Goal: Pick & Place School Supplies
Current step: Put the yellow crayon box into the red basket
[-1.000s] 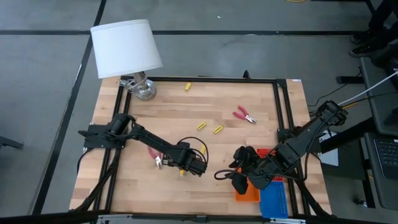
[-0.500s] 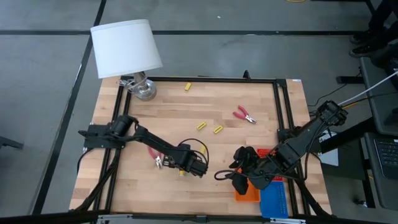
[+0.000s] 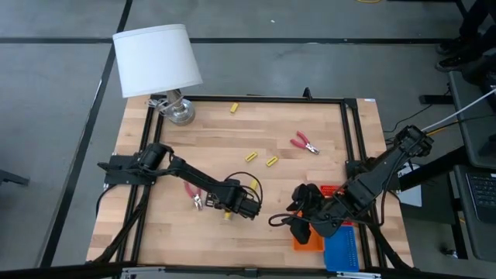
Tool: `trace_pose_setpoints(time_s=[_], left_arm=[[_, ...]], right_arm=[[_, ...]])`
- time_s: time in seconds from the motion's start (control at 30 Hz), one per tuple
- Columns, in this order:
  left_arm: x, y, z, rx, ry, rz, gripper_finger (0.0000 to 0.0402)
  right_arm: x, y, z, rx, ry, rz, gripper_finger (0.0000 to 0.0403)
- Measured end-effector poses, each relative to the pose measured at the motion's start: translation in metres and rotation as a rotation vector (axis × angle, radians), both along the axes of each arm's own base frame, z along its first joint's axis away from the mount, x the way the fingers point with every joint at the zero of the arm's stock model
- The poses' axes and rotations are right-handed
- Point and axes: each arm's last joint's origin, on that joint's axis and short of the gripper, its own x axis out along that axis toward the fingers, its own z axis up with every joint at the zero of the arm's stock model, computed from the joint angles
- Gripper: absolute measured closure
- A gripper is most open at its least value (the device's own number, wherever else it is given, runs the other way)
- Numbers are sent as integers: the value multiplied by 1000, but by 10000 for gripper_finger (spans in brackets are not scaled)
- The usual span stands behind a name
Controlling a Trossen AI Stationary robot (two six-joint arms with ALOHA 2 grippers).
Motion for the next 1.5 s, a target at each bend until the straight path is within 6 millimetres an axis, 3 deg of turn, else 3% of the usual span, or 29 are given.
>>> trace_pose_setpoints(time_s=[0.23, 0.47, 0.73, 1.0, 1.2, 1.3, 1.5], left_arm=[[-1, 1, 1, 28, 0, -27, 268], [-3, 5, 10, 89, -20, -51, 267], [-13, 27, 69, 215, -175, -46, 271], [-34, 52, 155, 405, -517, -36, 272], [-35, 64, 201, 484, -834, 94, 272], [-29, 68, 212, 504, -959, 193, 272], [-22, 69, 215, 494, -1052, 311, 272]], right_arm=[[-1, 1, 0, 4, -6, -10, 179], [-1, 2, 1, -12, -25, -31, 179], [-6, -5, 14, -58, -118, -60, 179], [-14, -17, 31, -123, -217, -112, 179], [-11, -18, 28, -270, -248, -124, 179], [-9, -23, 30, -320, -275, -187, 179], [-9, -33, 35, -384, -312, -268, 174]])
